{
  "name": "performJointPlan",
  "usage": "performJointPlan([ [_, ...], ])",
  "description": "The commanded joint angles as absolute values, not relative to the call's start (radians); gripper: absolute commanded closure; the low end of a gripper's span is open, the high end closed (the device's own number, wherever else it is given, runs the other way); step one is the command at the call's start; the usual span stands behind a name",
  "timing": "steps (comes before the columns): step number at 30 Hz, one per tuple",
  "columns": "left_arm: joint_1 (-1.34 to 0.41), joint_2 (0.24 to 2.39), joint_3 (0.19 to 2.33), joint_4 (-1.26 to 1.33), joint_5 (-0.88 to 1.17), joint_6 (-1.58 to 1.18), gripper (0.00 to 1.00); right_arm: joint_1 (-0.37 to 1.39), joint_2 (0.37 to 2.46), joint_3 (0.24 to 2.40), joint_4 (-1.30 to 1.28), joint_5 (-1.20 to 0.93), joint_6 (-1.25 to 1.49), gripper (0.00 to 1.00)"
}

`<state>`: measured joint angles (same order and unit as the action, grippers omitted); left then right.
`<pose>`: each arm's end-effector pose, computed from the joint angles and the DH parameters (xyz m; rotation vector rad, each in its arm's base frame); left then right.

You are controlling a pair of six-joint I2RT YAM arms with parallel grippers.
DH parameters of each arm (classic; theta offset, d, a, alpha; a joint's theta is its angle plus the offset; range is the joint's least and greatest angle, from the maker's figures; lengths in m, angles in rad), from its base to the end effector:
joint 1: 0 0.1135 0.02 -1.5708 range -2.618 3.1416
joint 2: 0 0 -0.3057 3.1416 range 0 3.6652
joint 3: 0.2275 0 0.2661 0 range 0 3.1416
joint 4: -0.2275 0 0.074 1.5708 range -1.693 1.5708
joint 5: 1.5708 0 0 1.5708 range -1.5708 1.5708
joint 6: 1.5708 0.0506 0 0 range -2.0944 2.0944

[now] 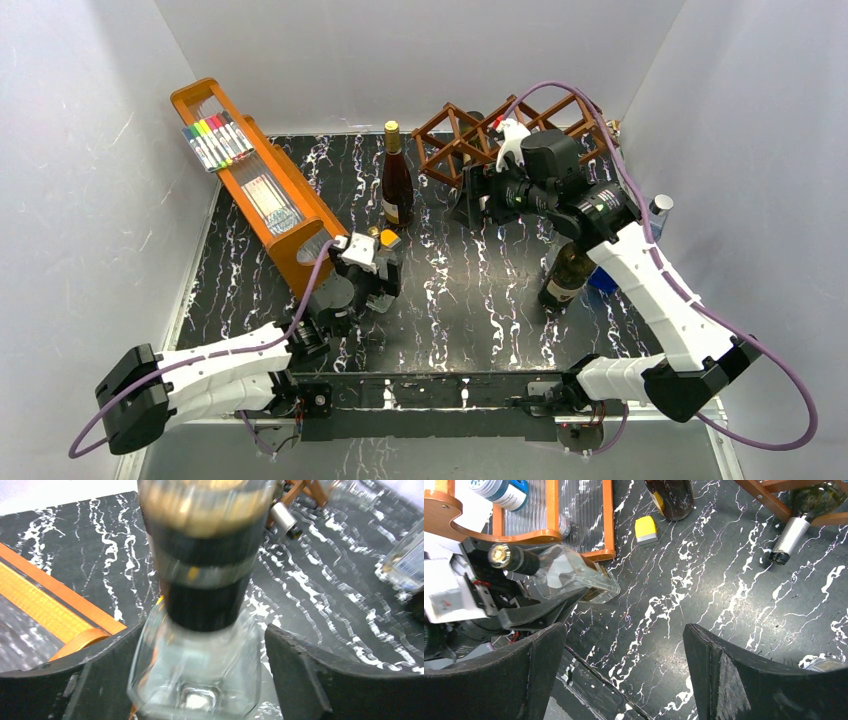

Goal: Take the wine bottle off the wine rack

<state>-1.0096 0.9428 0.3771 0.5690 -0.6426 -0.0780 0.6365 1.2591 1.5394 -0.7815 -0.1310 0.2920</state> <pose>0.1353 -0.1582 0.2730 0.2258 1.5627 -0.3509 0.2113 0.1644 0.4742 -0.4492 2.0966 0.6939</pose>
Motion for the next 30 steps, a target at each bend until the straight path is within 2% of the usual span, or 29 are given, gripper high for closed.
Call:
performJointPlan([
  [1, -1.006, 0.884, 0.476, 0.528, -0.623, -0.095, 0.05, 0.638, 1.254, 1.523, -0.724, -0.14, 0.296, 0.02],
  [3, -1.006, 0.87, 0.488, 0.507, -0.602, -0.091, 0.02, 0.638, 1.257, 1.518, -0.723, -0.134, 0.292, 0.02],
  [10, -1.006, 0.819, 0.596, 0.326, -0.565, -0.11, 0.02, 0.637, 1.284, 1.504, -0.743, -0.034, 0.258, 0.02],
  [17, -1.006, 0.784, 0.832, 0.043, -0.423, -0.066, 0.02, 0.635, 1.383, 1.483, -0.768, 0.137, 0.272, 0.02],
  [25, -1.007, 0.82, 1.111, -0.168, -0.396, 0.004, 0.02, 0.581, 1.516, 1.436, -0.649, 0.28, 0.295, 0.02],
  [30, -1.006, 0.832, 1.18, -0.188, -0.382, 0.018, 0.02, 0.482, 1.629, 1.414, -0.509, 0.281, 0.326, 0.02],
])
